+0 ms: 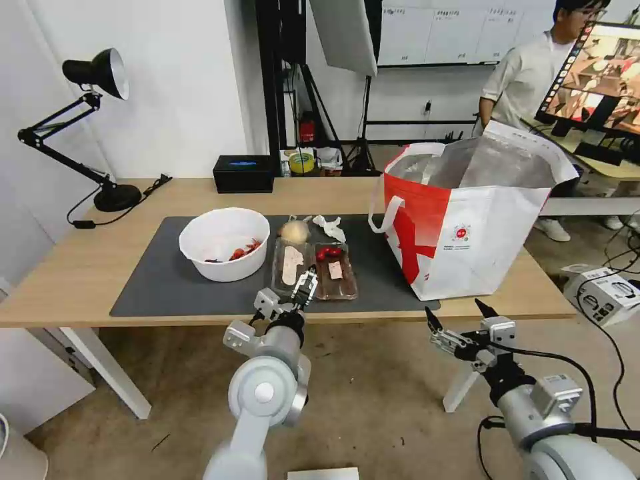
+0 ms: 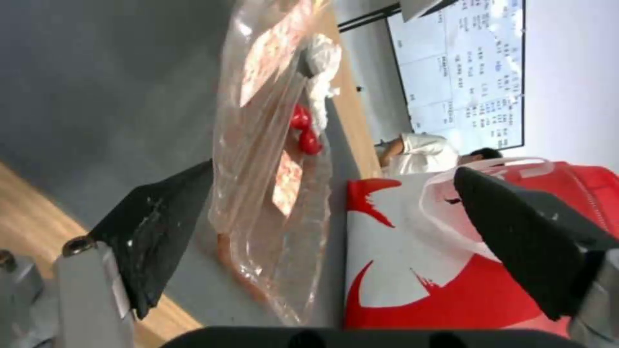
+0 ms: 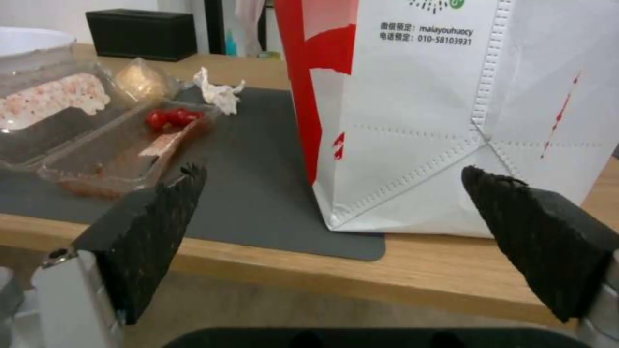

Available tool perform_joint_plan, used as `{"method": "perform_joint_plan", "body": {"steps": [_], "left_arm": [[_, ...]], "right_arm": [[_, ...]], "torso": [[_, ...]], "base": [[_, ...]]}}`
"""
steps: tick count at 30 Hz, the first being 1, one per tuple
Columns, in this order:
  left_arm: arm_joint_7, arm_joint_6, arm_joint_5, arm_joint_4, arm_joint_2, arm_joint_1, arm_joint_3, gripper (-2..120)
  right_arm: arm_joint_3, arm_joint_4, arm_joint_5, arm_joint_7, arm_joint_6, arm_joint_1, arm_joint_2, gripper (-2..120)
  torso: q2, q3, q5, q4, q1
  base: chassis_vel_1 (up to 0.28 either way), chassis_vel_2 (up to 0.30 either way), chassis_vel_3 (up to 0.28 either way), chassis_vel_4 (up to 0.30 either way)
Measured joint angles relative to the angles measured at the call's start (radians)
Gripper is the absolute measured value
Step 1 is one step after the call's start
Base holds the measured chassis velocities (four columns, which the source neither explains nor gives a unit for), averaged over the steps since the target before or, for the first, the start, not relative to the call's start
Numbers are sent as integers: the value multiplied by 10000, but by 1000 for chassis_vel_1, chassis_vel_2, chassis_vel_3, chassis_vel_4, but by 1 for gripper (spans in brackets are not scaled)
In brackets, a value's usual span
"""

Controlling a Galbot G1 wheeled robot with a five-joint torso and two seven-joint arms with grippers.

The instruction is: Pick up the trash from the table and place it into the takeout bag.

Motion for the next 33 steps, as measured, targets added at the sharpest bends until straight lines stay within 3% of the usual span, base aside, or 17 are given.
{"method": "perform_joint_plan", "body": {"steps": [18,33], "left_arm": [[370,-79,-163,-362,292,-244,-100,100],[345,-15,-496,229,432,-1202,553,100]], "right_arm": [[-27,27,-78,-4,37,-64,44,100],[35,147,-223,-12,99,-239,304,100]], "torso": [[0,0,0,0,0],[0,0,0,0,-1]], "base": [[0,0,0,0],[0,0,0,0]]}}
